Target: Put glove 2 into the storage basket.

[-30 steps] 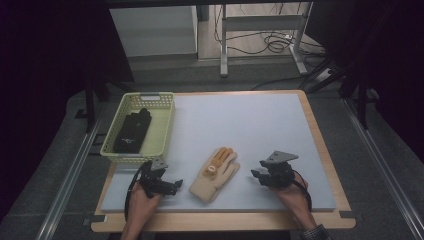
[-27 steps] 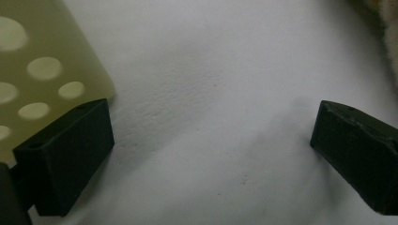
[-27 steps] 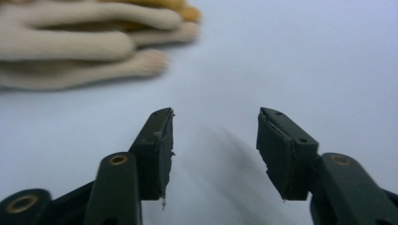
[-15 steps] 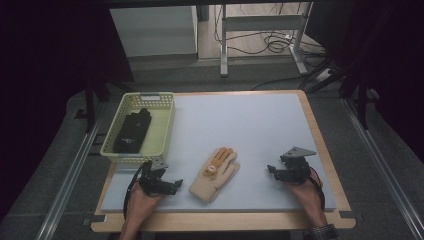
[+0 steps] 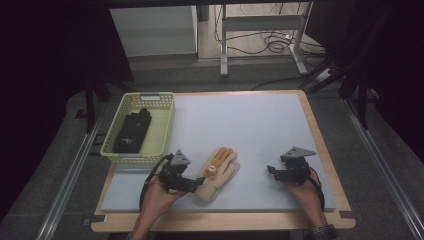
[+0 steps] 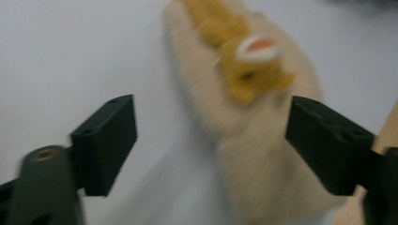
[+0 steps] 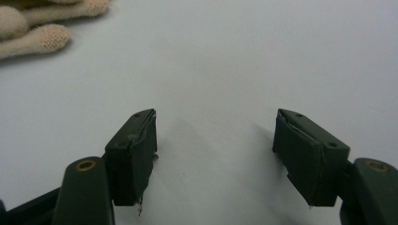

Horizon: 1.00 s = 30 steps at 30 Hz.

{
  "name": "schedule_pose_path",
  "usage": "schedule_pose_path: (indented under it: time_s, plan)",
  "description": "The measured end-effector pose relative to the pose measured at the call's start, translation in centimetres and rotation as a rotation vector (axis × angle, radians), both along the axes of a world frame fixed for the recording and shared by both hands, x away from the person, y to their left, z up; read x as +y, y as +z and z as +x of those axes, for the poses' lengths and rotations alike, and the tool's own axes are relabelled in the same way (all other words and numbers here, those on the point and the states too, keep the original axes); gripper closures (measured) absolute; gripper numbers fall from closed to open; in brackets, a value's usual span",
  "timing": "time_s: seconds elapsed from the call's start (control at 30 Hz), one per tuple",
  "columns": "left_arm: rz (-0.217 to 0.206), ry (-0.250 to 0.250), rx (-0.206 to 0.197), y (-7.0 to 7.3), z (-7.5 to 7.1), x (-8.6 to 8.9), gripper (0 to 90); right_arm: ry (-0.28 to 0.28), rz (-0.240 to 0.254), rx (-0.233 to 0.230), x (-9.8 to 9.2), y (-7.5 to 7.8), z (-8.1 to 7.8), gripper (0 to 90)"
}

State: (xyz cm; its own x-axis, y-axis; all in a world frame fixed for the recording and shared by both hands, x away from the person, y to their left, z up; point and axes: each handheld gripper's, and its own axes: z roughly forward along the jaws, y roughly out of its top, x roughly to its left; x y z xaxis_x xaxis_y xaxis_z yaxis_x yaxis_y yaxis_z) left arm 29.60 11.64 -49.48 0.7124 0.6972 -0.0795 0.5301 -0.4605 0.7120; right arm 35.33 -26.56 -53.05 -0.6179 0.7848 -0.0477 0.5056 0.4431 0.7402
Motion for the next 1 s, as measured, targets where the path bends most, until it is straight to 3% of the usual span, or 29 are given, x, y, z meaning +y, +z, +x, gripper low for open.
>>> schedule_pose_path:
  time_s: [0.17,0.3,0.37,0.57,0.63,0.73,0.83,0.9,1.0]
  plan:
    - [0.064,-0.037,-0.004,-0.2,1.4,-3.5,36.5,0.002,0.001,0.001,0.0,0.0,0.0,29.8]
    - [0.05,-0.032,0.02,-0.4,1.9,-4.0,56.6,0.002,0.001,0.001,0.0,0.0,0.0,29.6]
    - [0.028,-0.027,-0.001,0.3,1.9,-4.0,61.8,0.003,0.001,0.002,0.0,0.0,0.0,29.5]
    - [-0.005,-0.029,-0.043,2.1,1.8,-4.6,62.7,0.003,0.001,0.002,0.0,0.0,0.0,29.4]
    - [-0.002,-0.031,-0.022,1.9,1.9,-4.9,62.4,0.003,0.001,0.002,0.0,0.0,0.0,29.4]
    - [0.022,-0.018,0.016,0.7,2.3,-5.3,57.1,0.003,0.001,0.002,0.0,0.0,0.0,29.4]
    - [0.019,0.017,0.013,0.4,2.4,-4.8,36.5,0.003,0.001,0.002,0.0,0.0,0.0,29.4]
    - [0.023,0.044,0.014,0.7,2.0,-4.4,13.2,0.004,0.001,0.002,0.0,0.0,0.0,29.3]
    - [0.02,0.065,0.041,0.6,1.1,-3.8,5.3,0.003,0.001,0.002,0.0,0.0,0.0,29.3]
